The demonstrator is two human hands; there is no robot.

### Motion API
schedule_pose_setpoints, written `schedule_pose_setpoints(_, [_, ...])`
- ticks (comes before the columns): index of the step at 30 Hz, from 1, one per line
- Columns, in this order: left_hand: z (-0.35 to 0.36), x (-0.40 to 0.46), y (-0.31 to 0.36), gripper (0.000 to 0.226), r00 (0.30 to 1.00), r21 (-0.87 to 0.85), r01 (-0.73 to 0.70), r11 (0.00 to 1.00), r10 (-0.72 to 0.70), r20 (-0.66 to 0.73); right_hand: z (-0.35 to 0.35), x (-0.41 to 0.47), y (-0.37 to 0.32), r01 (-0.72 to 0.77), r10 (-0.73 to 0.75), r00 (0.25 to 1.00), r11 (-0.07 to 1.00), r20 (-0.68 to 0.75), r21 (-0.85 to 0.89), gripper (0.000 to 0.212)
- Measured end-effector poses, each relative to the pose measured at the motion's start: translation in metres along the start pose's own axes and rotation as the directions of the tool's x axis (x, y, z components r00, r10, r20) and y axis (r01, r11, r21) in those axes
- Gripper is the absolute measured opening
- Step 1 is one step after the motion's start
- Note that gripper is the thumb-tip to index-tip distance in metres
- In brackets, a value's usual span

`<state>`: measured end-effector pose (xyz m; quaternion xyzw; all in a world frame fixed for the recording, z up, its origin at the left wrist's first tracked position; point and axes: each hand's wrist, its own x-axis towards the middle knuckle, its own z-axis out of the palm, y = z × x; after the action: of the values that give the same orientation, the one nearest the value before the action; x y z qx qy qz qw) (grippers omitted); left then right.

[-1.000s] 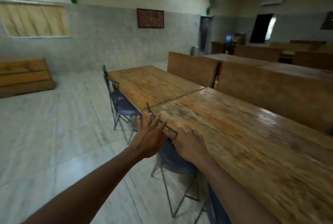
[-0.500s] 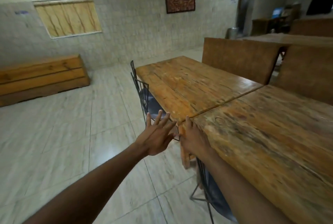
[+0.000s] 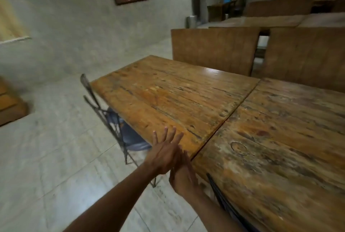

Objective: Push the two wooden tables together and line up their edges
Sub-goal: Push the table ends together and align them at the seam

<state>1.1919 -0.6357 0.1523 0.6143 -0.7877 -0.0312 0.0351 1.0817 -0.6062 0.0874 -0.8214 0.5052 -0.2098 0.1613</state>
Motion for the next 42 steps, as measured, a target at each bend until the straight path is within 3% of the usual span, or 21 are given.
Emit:
schedule_pose_setpoints(2, [0.028,0.047,-0.025,0.057,0.997,-0.046,-0.065,0.997,0.067,0.045,0.036,0.029,0.016,-0.142,0.143,0.988,0.990,-0.052,0.018,0.056])
schedule_pose_setpoints(5, [0.073,0.102,-0.043,0.063,0.987,-0.172,-0.129,0.977,0.143,0.073,0.076,0.066,0.057,-0.446,0.449,0.888,0.893,-0.103,0.055,0.068])
schedule_pose_setpoints(7, [0.104,0.128,-0.054,0.062,0.963,-0.219,-0.207,0.954,0.238,0.128,0.090,0.089,0.084,-0.598,0.586,0.787,0.802,-0.193,-0.001,0.072])
schedule_pose_setpoints(8, [0.123,0.141,-0.062,0.060,0.938,-0.215,-0.269,0.939,0.306,0.162,0.091,0.100,0.094,-0.682,0.666,0.701,0.731,-0.254,0.033,0.069])
schedule_pose_setpoints(11, [0.164,0.172,-0.073,0.058,0.875,-0.179,-0.380,0.908,0.415,0.250,0.091,0.106,0.127,-0.816,0.795,0.541,0.575,-0.273,0.060,0.058])
schedule_pose_setpoints(13, [0.184,0.185,-0.074,0.060,0.859,-0.196,-0.397,0.897,0.438,0.266,0.097,0.104,0.139,-0.825,0.787,0.541,0.565,-0.297,-0.006,0.055])
schedule_pose_setpoints(16, [0.207,0.193,-0.078,0.060,0.877,-0.126,-0.430,0.894,0.446,0.180,0.103,0.106,0.140,-0.821,0.763,0.562,0.561,-0.318,-0.105,0.056])
schedule_pose_setpoints(20, [0.218,0.197,-0.080,0.060,0.877,-0.119,-0.457,0.881,0.469,0.106,0.105,0.109,0.143,-0.840,0.787,0.539,0.528,-0.300,-0.126,0.057])
schedule_pose_setpoints(35, [0.224,0.224,-0.068,0.061,0.870,-0.142,-0.471,0.871,0.485,0.088,0.108,0.109,0.147,-0.831,0.771,0.551,0.540,-0.321,-0.129,0.059])
schedule_pose_setpoints(42, [0.218,0.225,-0.064,0.062,0.869,-0.080,-0.462,0.883,0.469,0.161,0.112,0.111,0.150,-0.838,0.787,0.541,0.535,-0.296,-0.109,0.059])
